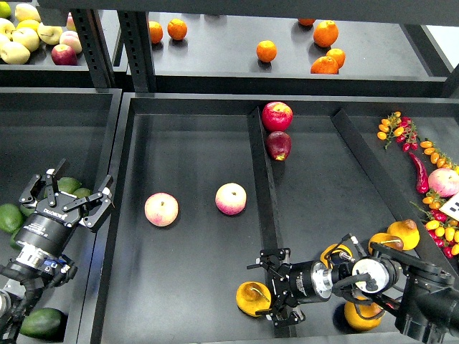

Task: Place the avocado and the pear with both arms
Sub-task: 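Move the right gripper down to the yellow pear in the middle bin, then close the right gripper around the yellow pear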

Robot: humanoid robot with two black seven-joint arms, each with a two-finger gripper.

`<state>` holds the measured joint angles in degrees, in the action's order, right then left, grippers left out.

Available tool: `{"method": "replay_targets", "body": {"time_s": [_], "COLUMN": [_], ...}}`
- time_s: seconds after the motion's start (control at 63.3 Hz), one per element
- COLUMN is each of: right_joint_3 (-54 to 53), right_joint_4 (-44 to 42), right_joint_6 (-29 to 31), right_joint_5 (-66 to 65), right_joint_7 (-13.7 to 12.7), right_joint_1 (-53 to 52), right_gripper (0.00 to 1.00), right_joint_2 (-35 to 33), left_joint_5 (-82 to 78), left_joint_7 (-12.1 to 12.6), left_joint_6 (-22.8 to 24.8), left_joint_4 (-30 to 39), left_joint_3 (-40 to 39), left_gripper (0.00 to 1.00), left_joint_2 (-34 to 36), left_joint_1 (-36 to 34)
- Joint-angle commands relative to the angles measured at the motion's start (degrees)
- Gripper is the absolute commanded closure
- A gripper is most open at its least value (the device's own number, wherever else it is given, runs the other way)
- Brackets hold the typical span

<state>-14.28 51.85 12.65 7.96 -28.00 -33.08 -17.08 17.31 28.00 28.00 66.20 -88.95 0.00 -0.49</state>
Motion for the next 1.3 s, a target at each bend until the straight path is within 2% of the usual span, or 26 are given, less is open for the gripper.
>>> {"method": "replay_targets", "body": {"time_s": [0.0,0.221,0.505,0.711,1.184,1.279], "right_joint_3": [0.13,-0.14,-0.40,-0.75,-3.91,-5.06], "right_joint_4": [-1.57,-2.72,-4.83,-5.36,-5.54,-5.36], "right_joint_6": [0.01,0.01,0.01,-0.17,0.71,0.80], "right_joint_5": [-0.05,-0.05,-0.05,-0.05,0.13,0.22], "right_joint_7": [0.00,0.00,0.00,0.00,0.00,0.00], "right_joint_1": [0.29,0.73,0.73,0.73,3.46,4.34], "right_gripper": [0.01,0.10,0.15,0.23,0.67,0.72], "right_joint_2": [0.73,1.70,2.49,3.37,3.46,3.46], "left_joint_5": [0.00,0.00,0.00,0.00,0.00,0.00], "left_joint_7": [0.00,0.00,0.00,0.00,0.00,0.00], "left_joint_6": [0.00,0.00,0.00,0.00,0.00,0.00], "left_joint_4": [0.16,0.25,0.25,0.16,-0.02,0.07], "left_joint_3": [0.36,0.71,0.97,0.97,0.97,0.97], "left_gripper": [0.01,0.01,0.01,0.01,0.01,0.01], "left_joint_2": [0.00,0.00,0.00,0.00,0.00,0.00], "left_joint_1": [0.05,-0.04,-0.04,-0.04,0.14,0.14]}}
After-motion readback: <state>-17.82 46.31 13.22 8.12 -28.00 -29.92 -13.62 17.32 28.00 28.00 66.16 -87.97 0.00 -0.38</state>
